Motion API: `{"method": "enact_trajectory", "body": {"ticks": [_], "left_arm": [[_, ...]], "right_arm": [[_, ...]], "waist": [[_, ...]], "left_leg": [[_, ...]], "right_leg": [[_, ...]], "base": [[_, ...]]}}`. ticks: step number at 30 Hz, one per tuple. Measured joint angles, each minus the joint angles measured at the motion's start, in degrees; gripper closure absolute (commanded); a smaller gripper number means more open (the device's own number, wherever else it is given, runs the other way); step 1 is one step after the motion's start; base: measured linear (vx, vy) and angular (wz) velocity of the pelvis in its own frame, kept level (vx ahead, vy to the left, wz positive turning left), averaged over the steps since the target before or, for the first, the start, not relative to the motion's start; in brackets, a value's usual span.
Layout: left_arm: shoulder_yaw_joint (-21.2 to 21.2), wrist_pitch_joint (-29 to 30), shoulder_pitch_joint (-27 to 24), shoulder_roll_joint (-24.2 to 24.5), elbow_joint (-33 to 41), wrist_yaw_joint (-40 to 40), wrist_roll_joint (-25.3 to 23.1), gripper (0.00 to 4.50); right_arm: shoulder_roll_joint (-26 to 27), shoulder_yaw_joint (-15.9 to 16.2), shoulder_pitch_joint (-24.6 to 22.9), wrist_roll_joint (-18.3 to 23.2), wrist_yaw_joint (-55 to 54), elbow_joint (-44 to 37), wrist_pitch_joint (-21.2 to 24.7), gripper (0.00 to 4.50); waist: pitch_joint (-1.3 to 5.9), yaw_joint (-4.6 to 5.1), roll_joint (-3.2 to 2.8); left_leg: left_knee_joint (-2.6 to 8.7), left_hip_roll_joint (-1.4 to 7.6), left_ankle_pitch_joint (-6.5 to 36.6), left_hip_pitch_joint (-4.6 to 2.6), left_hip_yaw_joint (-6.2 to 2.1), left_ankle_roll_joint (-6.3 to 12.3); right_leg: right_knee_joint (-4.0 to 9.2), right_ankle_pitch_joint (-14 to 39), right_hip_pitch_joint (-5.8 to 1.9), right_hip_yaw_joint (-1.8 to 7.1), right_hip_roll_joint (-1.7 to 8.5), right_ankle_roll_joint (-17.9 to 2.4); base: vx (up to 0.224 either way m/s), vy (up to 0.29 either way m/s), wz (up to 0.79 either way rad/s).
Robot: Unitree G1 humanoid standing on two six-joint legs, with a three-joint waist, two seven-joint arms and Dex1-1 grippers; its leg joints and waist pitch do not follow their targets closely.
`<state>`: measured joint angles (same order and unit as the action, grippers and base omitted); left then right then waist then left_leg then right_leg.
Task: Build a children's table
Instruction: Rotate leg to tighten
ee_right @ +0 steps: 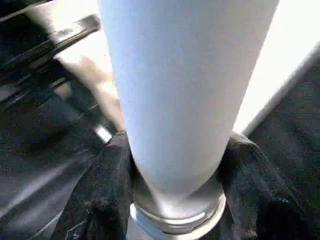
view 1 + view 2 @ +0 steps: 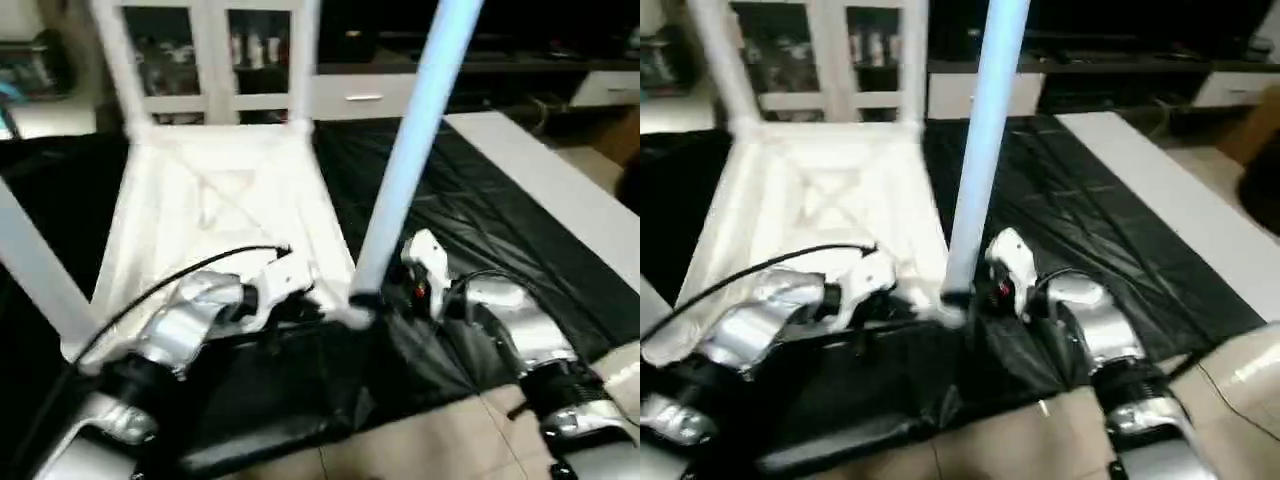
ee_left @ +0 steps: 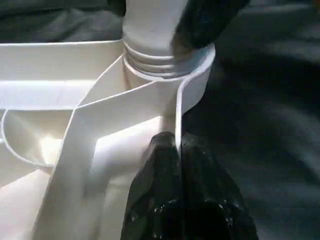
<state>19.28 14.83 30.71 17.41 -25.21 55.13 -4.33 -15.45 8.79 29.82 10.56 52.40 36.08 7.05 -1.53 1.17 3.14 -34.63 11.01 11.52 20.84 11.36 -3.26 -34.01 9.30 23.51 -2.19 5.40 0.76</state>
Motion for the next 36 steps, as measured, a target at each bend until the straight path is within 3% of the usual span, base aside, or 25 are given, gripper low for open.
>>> {"method": "enact_trajectory", "body": {"ticks": [5,9,15,20,23,24,25,26,31,36], "left_arm": [[-1.85,5.97,4.24,-8.63,-5.73,-15.56,-2.84,4.5],[-2.66,6.55,6.87,-14.56,-10.65,-26.69,-4.39,4.5],[-2.66,4.17,8.15,-16.89,-13.43,-32.28,-5.61,4.5],[-2.65,2.24,8.02,-16.58,-13.44,-32.25,-5.4,4.5],[-2.55,-1.22,6.99,-15.71,-13.11,-29.92,-4.29,4.5],[-2.55,-2.26,6.49,-15.27,-12.67,-28.91,-3.94,4.5],[-2.55,-3.16,5.78,-14.64,-11.76,-27.33,-3.41,4.5],[-2.56,-3.83,5.29,-13.6,-10.99,-25.55,-2.84,4.5],[-3.7,-6.54,3.28,-8.07,-8.47,-17.04,-0.84,4.5],[-1.97,-8.91,-0.68,-2.35,-2.72,-5.26,2.35,4.5]], "right_arm": [[7.34,-4.93,3.58,-1.7,-20.37,5.69,0.21,2.42],[12.7,-8.49,6.62,-2.25,-35.3,10.29,-1.29,2.43],[15.55,-10.32,7.78,-3.49,-43.3,12.72,-5.27,2.49],[14.86,-12.01,7.77,-2.31,-39.43,12.24,-5.3,2.49],[11.88,-12.67,5.43,0.67,-31.87,8.87,-3.37,2.49],[11.07,-12.65,4.72,1.1,-29.88,7.79,-2.91,2.15],[9.93,-12.55,3.49,1.79,-26.99,6.03,-2.2,2.15],[8.78,-12.12,2.55,2.49,-24.37,4.45,-1.29,1.79],[1.47,-6.77,-1.85,3.55,-8.51,-4.53,2.21,1.48],[-7.63,-2.93,-5.79,3.51,3.45,-12.05,4.07,1.04]], "waist": [[0.0,0.56,-0.04],[0.01,0.87,-0.19],[0.01,0.18,-0.19],[0.0,-0.39,-0.2],[-0.02,-1.07,-0.21],[-0.04,-1.36,-0.23],[-0.07,-1.45,-0.27],[-0.12,-1.49,-0.35],[-0.24,-1.02,-0.48],[-0.33,-1.86,-0.64]], "left_leg": [[0.0,-0.05,0.0,0.15,-0.32,-0.01],[0.08,-0.14,0.0,0.27,-0.28,0.0],[0.11,-0.21,0.05,0.32,-0.1,0.08],[0.46,-0.04,0.06,0.31,-0.06,0.08],[0.58,0.0,0.06,0.31,-0.06,0.07],[0.63,0.02,0.06,0.31,-0.06,0.08],[0.66,0.04,0.06,0.33,-0.06,0.08],[0.66,0.04,0.05,0.34,-0.05,0.09],[0.66,0.09,0.07,0.28,-0.04,0.05],[0.7,0.07,0.08,0.28,-0.04,0.03]], "right_leg": [[0.43,0.01,0.3,-0.28,-0.01,0.03],[0.94,0.0,0.34,-0.25,-0.01,0.0],[0.97,-0.38,0.36,-0.08,0.01,-0.49],[0.82,-0.75,0.46,-0.24,-0.05,-0.76],[0.82,-0.75,0.47,-0.34,-0.07,-0.76],[0.83,-0.75,0.49,-0.35,-0.08,-0.76],[0.83,-0.75,0.51,-0.37,-0.09,-0.76],[0.83,-0.75,0.52,-0.37,-0.09,-0.76],[0.86,-0.75,0.5,-0.4,-0.11,-0.75],[0.89,-0.73,0.46,-0.36,-0.1,-0.72]], "base": [[0.0,0.0,0.0],[0.0,0.0,0.0],[0.0,0.0,0.0],[0.0,0.0,0.0],[0.0,0.0,0.0],[0.0,0.0,0.0],[0.0,0.0,0.0],[0.0,0.0,0.0],[0.0,0.0,0.0],[0.0,0.0,0.0]]}}
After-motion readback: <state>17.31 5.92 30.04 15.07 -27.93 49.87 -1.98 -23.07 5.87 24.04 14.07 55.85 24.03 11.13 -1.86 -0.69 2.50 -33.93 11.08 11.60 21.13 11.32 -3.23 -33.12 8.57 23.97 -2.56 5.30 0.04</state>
